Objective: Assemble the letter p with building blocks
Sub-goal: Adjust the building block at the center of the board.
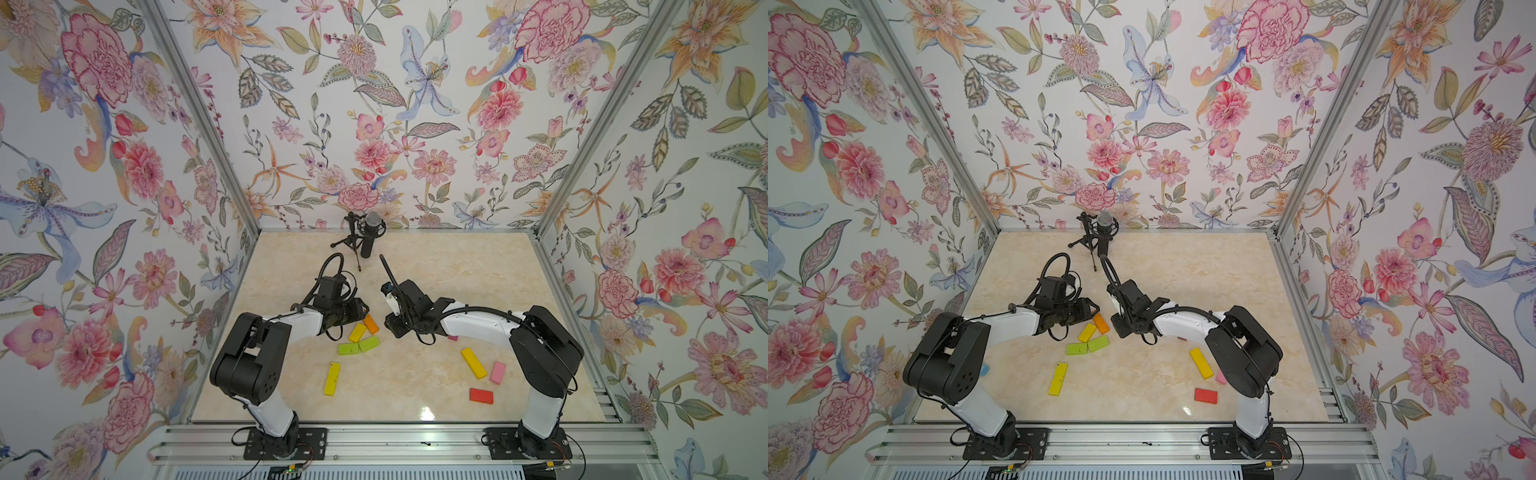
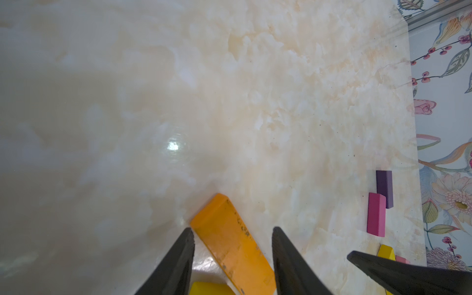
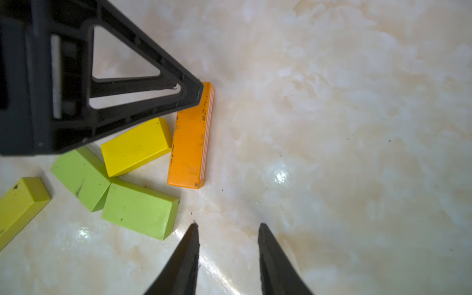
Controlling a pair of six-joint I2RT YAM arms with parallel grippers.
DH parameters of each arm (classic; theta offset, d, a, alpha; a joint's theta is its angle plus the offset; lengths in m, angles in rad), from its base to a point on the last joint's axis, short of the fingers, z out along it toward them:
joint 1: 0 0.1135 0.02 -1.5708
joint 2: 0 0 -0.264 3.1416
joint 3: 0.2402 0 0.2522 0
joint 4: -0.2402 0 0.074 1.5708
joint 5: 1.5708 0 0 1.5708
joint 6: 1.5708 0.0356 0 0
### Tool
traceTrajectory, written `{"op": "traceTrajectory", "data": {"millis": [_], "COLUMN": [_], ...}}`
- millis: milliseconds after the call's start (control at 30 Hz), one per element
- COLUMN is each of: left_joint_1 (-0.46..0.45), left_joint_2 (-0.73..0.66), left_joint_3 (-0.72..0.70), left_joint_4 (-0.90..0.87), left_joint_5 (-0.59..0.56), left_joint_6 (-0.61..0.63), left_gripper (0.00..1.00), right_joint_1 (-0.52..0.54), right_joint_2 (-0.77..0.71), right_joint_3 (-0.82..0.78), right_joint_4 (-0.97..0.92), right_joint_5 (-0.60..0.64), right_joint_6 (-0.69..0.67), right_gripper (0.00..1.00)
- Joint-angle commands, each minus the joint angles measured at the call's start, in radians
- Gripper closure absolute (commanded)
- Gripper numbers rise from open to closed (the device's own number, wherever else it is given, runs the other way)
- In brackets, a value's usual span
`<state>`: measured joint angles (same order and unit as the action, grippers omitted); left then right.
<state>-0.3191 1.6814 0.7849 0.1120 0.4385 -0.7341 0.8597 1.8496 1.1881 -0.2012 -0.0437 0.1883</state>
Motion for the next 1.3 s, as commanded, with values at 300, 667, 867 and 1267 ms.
{"op": "traceTrajectory", "data": {"millis": [300, 667, 867, 1267], "left_joint_1": [0.031, 0.037, 0.038, 0.038], "left_joint_2": [0.023, 0.104, 0.113, 0.094], "left_joint_3": [0.038, 0.102, 0.099, 0.070], "left_joint_4": [-0.048, -0.098, -0.100, -0.083], "left_joint_5": [-0.050, -0.036, -0.025, -0.018], "left_joint_6": [0.058, 0.108, 0.116, 0.108], "left_gripper": [0.65, 0.88, 0.95, 0.98], "right_joint_1": [0.048, 0.049, 0.029, -0.010], "right_joint_2": [0.051, 0.168, 0.207, 0.224], "right_joint_3": [0.035, 0.150, 0.182, 0.219], "right_joint_4": [-0.093, -0.113, -0.123, -0.193], "right_joint_5": [-0.110, -0.191, -0.188, -0.193], "right_joint_6": [0.115, 0.178, 0.206, 0.193], "right_gripper": [0.93, 1.00, 1.00, 1.00]}}
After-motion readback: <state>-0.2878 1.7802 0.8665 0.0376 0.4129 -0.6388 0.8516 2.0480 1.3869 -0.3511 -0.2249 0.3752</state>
